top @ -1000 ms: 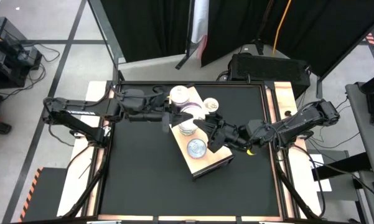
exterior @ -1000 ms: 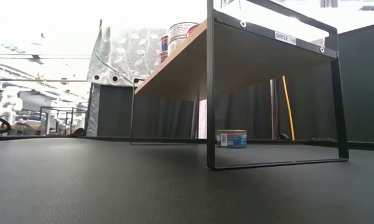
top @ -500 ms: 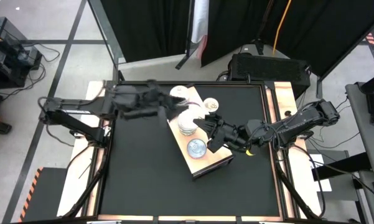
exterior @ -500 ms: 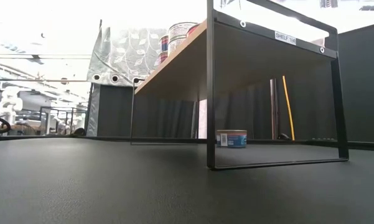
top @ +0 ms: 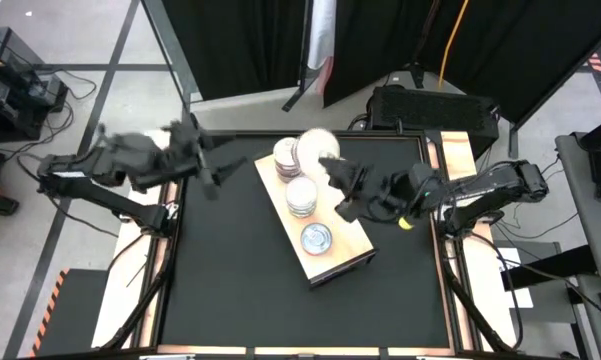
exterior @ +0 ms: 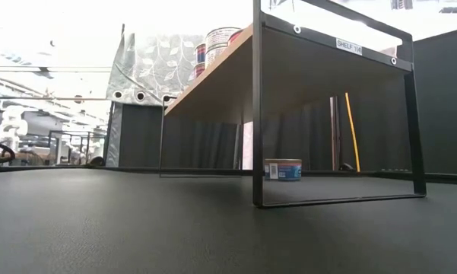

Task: Stack canned seafood by type on shelf
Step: Stack the blue pink tuna can on top of the blue pink tuna cans on the shelf

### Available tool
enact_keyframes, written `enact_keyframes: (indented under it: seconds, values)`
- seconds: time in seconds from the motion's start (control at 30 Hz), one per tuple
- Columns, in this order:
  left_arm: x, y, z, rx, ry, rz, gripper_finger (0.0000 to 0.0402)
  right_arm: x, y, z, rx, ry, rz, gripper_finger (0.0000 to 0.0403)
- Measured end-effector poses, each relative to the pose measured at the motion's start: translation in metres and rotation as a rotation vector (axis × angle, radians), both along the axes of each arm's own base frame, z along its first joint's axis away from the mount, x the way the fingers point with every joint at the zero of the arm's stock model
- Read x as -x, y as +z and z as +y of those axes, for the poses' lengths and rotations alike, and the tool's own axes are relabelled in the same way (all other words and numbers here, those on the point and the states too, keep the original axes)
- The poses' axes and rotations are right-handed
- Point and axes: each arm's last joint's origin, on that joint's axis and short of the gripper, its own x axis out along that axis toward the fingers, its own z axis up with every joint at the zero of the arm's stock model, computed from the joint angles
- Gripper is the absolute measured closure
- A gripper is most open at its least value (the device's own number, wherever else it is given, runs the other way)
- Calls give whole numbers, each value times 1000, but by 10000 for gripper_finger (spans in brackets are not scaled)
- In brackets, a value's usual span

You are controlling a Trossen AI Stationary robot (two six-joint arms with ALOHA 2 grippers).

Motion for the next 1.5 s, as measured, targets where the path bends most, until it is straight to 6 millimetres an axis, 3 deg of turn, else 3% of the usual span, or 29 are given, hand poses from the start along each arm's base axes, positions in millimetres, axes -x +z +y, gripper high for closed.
enact_keyframes:
  seconds: [0.1,0.2,0.5,0.67,1.0,1.5]
  values:
    - [-7,-20,-8,-40,37,89,63,0,21,-16,-102,57,-50,213]
    - [-10,-40,-18,-64,54,142,63,-4,26,-33,-244,66,-4,212]
    - [-14,-114,-42,-99,243,244,63,-12,-8,-83,-524,26,291,211]
    - [-16,-138,-46,-93,275,226,63,-19,-24,-101,-573,75,375,211]
    - [-7,-133,-42,-145,263,238,63,-51,-62,-113,-590,92,478,211]
    - [1,-130,-39,-134,218,247,63,-54,-70,-112,-592,37,514,211]
